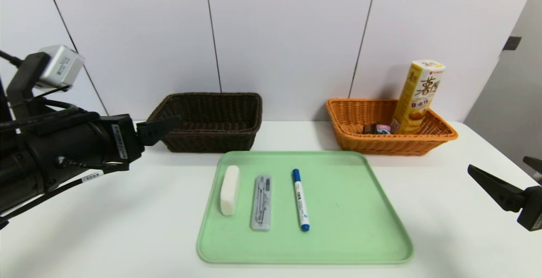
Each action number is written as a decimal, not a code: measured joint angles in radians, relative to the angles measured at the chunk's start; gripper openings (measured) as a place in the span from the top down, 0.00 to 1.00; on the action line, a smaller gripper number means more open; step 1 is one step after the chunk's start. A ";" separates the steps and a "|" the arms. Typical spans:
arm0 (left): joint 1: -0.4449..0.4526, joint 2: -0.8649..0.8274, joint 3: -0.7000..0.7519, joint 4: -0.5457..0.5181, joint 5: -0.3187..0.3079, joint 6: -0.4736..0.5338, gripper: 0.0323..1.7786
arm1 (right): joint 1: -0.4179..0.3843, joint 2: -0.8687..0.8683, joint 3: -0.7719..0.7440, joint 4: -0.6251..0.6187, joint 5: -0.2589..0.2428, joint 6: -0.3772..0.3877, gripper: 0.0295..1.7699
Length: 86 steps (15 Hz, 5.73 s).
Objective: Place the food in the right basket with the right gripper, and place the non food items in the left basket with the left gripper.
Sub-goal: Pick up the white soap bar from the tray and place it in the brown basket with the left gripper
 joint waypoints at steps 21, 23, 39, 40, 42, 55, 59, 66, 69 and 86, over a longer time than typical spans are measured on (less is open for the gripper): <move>-0.272 0.554 -0.763 1.012 0.066 -0.263 0.05 | 0.003 -0.047 0.046 0.004 0.009 -0.058 0.04; -0.251 0.583 -0.751 0.990 0.074 -0.262 0.05 | 0.003 -0.049 0.047 0.005 0.010 -0.059 0.04; -0.224 0.744 -0.732 0.833 0.071 -0.248 0.05 | 0.003 -0.060 0.085 0.003 0.012 -0.059 0.04; -0.224 0.747 -0.732 0.831 0.072 -0.243 0.05 | 0.004 -0.063 0.091 0.004 0.013 -0.060 0.04; -0.223 0.750 -0.732 0.831 0.071 -0.243 0.05 | 0.004 -0.069 0.101 0.004 0.018 -0.059 0.04; -0.204 0.759 -0.717 0.847 0.109 -0.222 0.05 | 0.005 -0.099 0.130 0.006 0.019 -0.059 0.04; -0.207 0.762 -0.717 0.846 0.109 -0.217 0.05 | 0.008 -0.101 0.130 0.006 0.019 -0.060 0.04; -0.209 0.769 -0.718 0.837 0.110 -0.215 0.05 | 0.014 -0.101 0.137 0.006 0.020 -0.061 0.04; -0.209 0.777 -0.724 0.836 0.112 -0.215 0.10 | 0.015 -0.100 0.138 0.009 0.041 -0.064 0.04; -0.207 0.714 -0.761 0.837 0.149 -0.147 0.73 | 0.015 -0.111 0.141 0.030 0.042 -0.064 0.04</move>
